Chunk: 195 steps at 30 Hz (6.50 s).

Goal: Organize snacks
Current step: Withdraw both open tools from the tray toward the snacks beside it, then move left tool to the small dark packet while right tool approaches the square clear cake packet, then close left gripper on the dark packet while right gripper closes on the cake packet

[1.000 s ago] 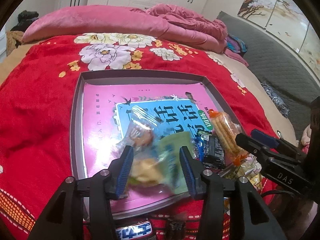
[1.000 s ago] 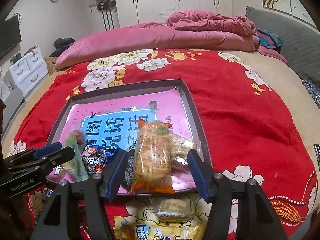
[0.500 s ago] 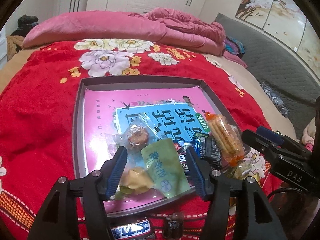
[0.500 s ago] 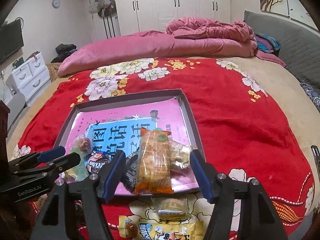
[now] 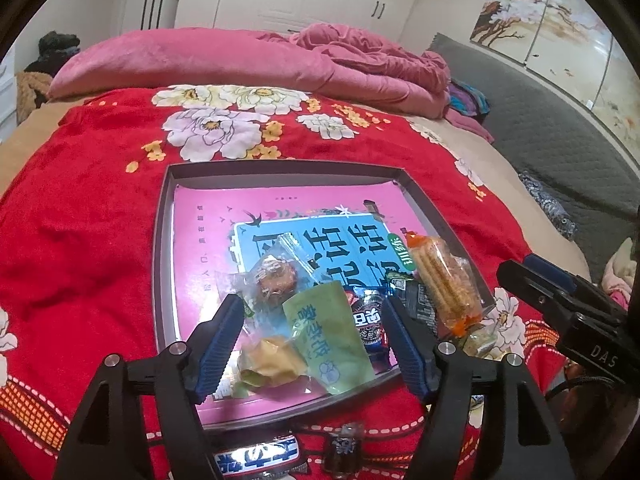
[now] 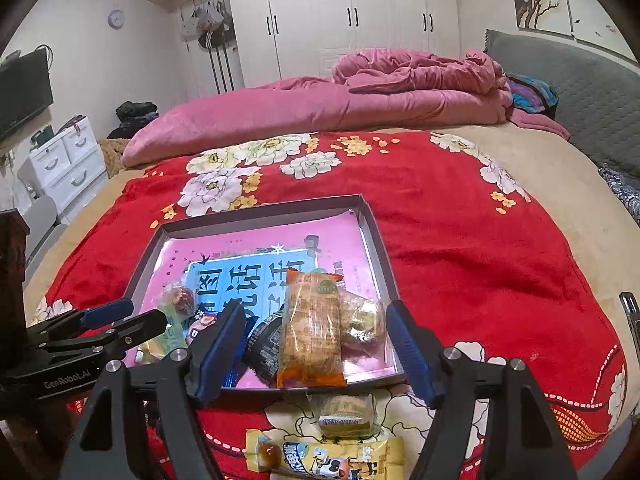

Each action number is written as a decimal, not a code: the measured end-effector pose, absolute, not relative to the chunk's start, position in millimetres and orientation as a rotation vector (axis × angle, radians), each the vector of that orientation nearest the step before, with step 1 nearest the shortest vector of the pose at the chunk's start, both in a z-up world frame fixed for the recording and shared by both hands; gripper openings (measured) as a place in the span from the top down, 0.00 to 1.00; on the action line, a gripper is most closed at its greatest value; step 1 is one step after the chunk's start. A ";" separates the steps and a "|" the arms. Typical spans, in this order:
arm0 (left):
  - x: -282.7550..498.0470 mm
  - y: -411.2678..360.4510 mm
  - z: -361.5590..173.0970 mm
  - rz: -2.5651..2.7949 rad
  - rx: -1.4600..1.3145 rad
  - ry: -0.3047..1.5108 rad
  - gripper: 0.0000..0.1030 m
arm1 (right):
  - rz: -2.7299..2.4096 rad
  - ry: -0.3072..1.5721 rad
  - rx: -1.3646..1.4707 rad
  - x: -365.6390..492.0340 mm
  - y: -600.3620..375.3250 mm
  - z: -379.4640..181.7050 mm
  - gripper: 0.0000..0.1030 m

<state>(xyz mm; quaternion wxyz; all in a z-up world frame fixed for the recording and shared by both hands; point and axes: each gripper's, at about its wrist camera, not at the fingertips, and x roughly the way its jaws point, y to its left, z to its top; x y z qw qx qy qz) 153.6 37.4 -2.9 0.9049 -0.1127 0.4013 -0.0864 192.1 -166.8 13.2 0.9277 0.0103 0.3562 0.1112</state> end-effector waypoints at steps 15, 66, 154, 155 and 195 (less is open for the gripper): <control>143.4 41.4 8.7 -0.186 -0.242 0.784 0.28 | 0.243 0.707 0.031 182.5 -169.5 21.7 0.27; 89.3 92.8 27.5 -0.057 -0.299 0.662 0.28 | 0.260 0.621 0.089 145.1 -192.5 51.6 0.22; 86.4 -6.7 -40.6 -0.246 -0.173 1.010 0.28 | 0.250 0.847 -0.005 156.0 -194.3 -25.1 0.21; 87.0 -7.7 -42.1 -0.253 -0.178 1.015 0.30 | 0.251 0.854 -0.012 158.4 -192.8 -27.1 0.21; 101.3 -8.5 -59.8 -0.281 -0.214 1.062 0.73 | 0.265 0.906 0.083 176.0 -217.0 -55.1 0.62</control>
